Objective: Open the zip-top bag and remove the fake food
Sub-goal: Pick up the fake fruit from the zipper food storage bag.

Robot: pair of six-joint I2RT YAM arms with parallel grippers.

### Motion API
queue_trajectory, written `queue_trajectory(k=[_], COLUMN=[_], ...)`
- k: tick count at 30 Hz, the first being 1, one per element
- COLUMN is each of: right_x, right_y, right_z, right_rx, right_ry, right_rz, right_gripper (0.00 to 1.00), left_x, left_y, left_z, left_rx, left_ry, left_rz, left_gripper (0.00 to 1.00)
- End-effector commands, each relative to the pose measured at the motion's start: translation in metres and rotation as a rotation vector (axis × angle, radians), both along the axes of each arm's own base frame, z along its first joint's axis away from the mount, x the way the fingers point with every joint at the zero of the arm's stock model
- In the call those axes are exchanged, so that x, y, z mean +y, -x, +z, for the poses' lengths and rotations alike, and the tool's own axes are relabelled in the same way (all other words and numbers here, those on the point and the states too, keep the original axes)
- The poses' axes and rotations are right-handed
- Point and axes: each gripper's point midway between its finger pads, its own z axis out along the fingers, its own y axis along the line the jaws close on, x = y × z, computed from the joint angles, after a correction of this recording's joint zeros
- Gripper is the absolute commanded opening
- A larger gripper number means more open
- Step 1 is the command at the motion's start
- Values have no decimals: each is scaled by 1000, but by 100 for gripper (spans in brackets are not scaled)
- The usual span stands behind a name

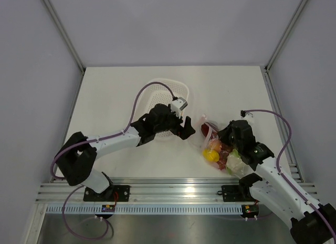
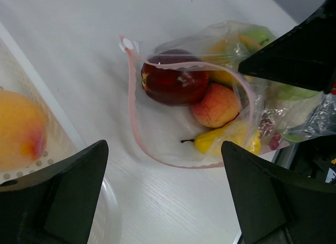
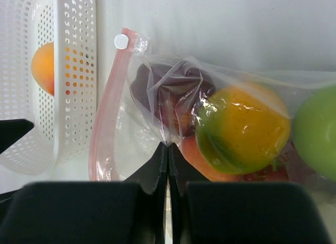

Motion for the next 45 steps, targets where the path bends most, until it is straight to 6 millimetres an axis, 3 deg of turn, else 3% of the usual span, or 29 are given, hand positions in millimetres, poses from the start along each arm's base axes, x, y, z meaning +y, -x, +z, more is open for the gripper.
queue_trajectory(k=[1,7,20,30,36,40,42,43,45], right_x=[-8,-7,-4,-4,-6,-4,1,1,3], right_y=[-4,-3,-4,-5,-9,-15,-20,-22,-29], right_z=[7,10,8,13,31,50,58,52,61], right_rx=[-36,-51,-46,-58,-99,-130,-129,-96,-97], right_ry=[21,7,2,-2,13,4,4,19,20], right_rz=[-31,-24,-9,-13,-13,-14,5,2,-9], right_gripper=[4,3,4,5,21,41,41,42,50], left_x=[-8,-22,-52,-76,-83,-86,-87,-86,-89], left_y=[-13,-18,-2,-3,-16,-19,-19,-19,-15], left_z=[-14,-28,-9,-29,-43,-49,-49,-49,-44], left_rx=[-31,-36,-186,-166,-179,-173,-172,-172,-184], left_ry=[-90,-112,-61,-91,-89,-82,-74,-73,-45], left_rz=[21,5,-72,-91,-51,-40,-36,-37,-58], left_gripper=[90,86,76,74,78,78,79,79,80])
